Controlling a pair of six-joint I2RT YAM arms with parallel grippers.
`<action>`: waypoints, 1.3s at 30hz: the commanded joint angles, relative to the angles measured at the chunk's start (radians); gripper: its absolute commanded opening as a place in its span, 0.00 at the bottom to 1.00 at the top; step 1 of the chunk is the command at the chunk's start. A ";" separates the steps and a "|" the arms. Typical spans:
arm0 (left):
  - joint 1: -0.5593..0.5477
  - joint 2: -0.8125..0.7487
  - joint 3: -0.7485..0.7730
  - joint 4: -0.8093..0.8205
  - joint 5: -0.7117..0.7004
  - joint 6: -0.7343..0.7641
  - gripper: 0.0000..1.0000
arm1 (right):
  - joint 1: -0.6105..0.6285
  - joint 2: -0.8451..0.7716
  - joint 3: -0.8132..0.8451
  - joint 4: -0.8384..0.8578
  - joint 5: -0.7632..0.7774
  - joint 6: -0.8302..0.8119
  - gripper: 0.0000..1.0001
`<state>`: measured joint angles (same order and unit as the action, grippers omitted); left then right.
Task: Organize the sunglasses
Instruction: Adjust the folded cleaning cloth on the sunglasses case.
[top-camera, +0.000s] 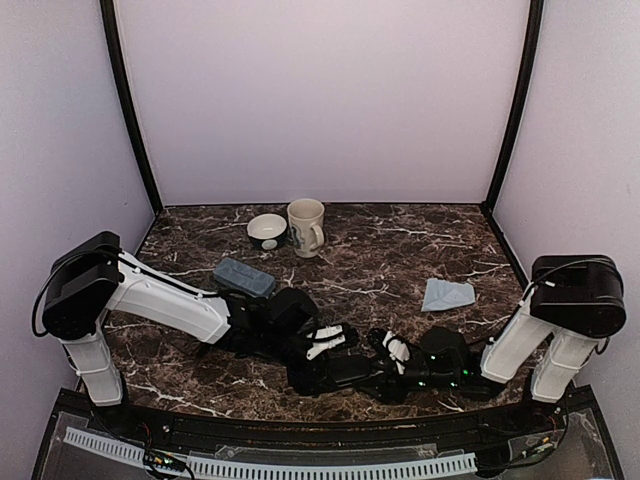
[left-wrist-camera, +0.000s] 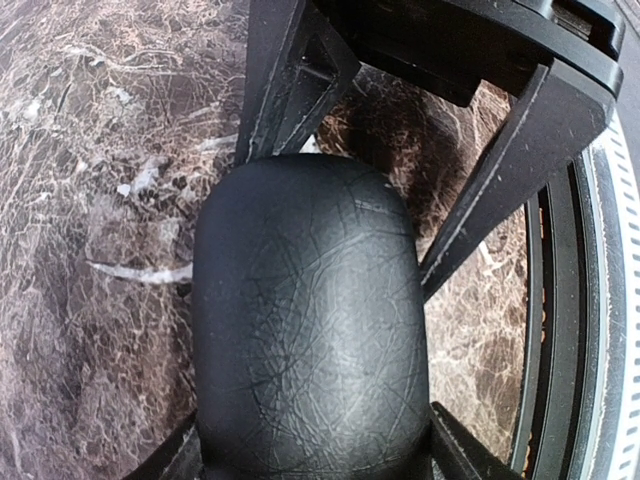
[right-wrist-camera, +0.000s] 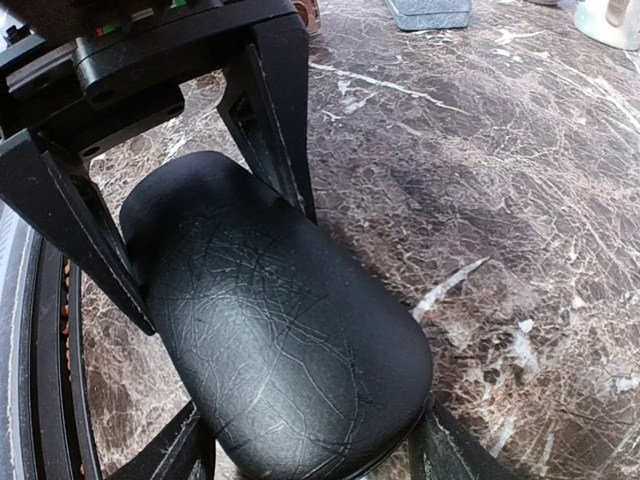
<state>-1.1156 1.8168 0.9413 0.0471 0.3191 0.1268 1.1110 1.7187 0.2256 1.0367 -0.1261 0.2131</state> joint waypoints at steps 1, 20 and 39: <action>-0.021 0.042 -0.064 -0.102 0.046 0.062 0.04 | -0.008 0.034 0.002 -0.119 -0.061 -0.015 0.47; -0.023 -0.010 -0.134 -0.176 0.061 0.126 0.02 | -0.019 0.049 0.013 -0.141 -0.176 -0.054 0.31; -0.024 -0.034 -0.155 -0.149 0.055 0.095 0.01 | -0.062 0.022 -0.064 -0.081 -0.125 0.132 0.30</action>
<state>-1.1160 1.7611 0.8494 0.0883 0.3241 0.2317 1.0718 1.6997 0.1844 1.0344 -0.2737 0.2684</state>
